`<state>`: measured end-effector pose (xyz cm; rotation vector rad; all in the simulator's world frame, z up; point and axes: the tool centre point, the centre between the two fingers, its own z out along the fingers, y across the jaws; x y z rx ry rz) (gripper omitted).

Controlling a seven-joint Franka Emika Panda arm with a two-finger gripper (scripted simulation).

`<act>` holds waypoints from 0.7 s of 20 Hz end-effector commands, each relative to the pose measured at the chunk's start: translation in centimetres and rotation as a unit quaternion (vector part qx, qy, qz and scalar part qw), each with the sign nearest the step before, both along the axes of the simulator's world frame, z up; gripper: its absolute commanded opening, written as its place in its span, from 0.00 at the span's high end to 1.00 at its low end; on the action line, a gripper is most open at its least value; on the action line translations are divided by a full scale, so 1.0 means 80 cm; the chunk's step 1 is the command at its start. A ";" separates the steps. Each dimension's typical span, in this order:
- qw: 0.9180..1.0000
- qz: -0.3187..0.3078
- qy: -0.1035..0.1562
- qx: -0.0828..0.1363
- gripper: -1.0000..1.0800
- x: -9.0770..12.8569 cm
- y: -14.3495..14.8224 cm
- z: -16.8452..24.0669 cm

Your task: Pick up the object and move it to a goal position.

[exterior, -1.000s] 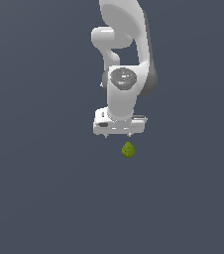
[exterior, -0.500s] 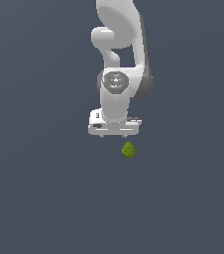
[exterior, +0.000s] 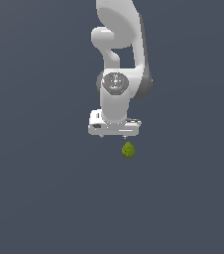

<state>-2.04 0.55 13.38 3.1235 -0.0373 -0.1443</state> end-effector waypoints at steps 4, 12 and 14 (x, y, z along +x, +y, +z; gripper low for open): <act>1.000 -0.025 -0.005 -0.002 0.04 0.002 0.011 -0.006; 0.996 -0.091 -0.018 -0.005 0.04 0.006 0.039 -0.021; 0.993 -0.112 -0.023 -0.005 0.04 0.007 0.048 -0.026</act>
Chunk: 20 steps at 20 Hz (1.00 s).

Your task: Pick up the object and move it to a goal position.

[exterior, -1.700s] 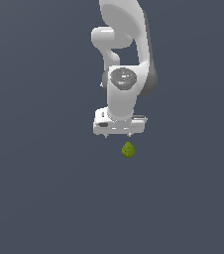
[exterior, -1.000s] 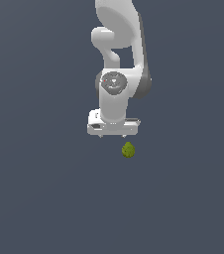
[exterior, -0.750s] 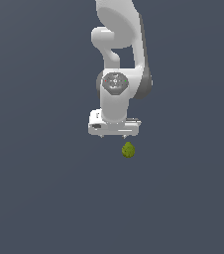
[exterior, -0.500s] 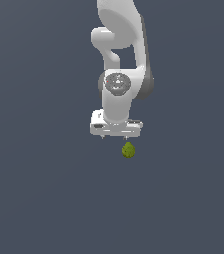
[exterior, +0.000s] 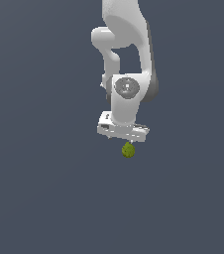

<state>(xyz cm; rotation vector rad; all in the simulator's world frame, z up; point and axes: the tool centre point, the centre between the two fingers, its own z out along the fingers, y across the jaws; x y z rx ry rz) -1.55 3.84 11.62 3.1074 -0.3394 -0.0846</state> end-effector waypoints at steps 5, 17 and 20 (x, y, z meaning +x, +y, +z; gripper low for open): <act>0.998 -0.067 -0.013 -0.001 0.04 0.002 0.028 -0.015; 0.990 -0.139 -0.027 0.000 0.04 0.003 0.058 -0.030; 0.989 -0.144 -0.028 0.000 0.04 0.003 0.060 -0.031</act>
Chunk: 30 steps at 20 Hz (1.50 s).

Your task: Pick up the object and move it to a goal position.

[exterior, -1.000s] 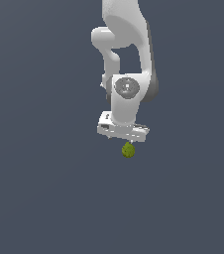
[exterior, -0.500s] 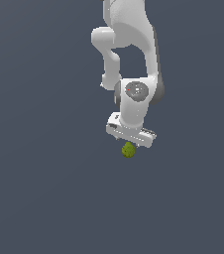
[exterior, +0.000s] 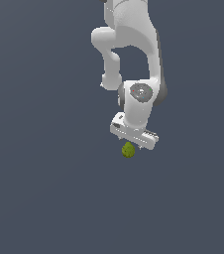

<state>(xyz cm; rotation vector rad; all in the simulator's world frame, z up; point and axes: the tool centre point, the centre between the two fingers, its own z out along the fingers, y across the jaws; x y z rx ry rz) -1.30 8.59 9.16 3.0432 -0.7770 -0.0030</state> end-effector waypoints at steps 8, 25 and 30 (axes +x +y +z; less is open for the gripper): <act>1.000 -0.003 -0.001 0.000 0.04 0.000 0.001 -0.012; 1.000 -0.005 -0.001 0.000 1.00 0.000 0.002 -0.063; 1.000 -0.005 -0.001 0.000 1.00 0.000 0.002 -0.063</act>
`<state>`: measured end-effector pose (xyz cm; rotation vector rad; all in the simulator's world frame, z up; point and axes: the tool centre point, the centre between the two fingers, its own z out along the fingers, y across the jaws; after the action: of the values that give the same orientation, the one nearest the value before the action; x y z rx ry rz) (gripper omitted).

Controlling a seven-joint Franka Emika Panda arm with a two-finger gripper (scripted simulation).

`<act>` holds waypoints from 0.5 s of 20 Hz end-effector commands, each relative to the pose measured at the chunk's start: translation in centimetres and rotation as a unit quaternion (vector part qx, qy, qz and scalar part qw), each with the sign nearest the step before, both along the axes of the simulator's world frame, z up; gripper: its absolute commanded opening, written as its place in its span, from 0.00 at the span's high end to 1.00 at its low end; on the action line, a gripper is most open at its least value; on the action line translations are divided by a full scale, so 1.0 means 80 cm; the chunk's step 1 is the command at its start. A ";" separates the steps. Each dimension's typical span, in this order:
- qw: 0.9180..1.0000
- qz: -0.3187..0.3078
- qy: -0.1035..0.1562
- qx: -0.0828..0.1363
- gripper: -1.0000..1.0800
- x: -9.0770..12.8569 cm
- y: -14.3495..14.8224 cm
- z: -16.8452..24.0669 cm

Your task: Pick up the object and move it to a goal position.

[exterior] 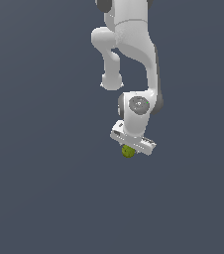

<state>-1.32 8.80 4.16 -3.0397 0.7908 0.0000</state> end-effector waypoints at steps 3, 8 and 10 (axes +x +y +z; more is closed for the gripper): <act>1.000 0.000 0.000 0.000 1.00 -0.001 -0.001 0.001; 1.000 0.000 0.000 0.000 1.00 -0.007 -0.009 0.010; 1.000 0.000 0.000 0.000 1.00 -0.012 -0.015 0.017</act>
<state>-2.13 7.95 5.00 -3.0411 0.7900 0.0040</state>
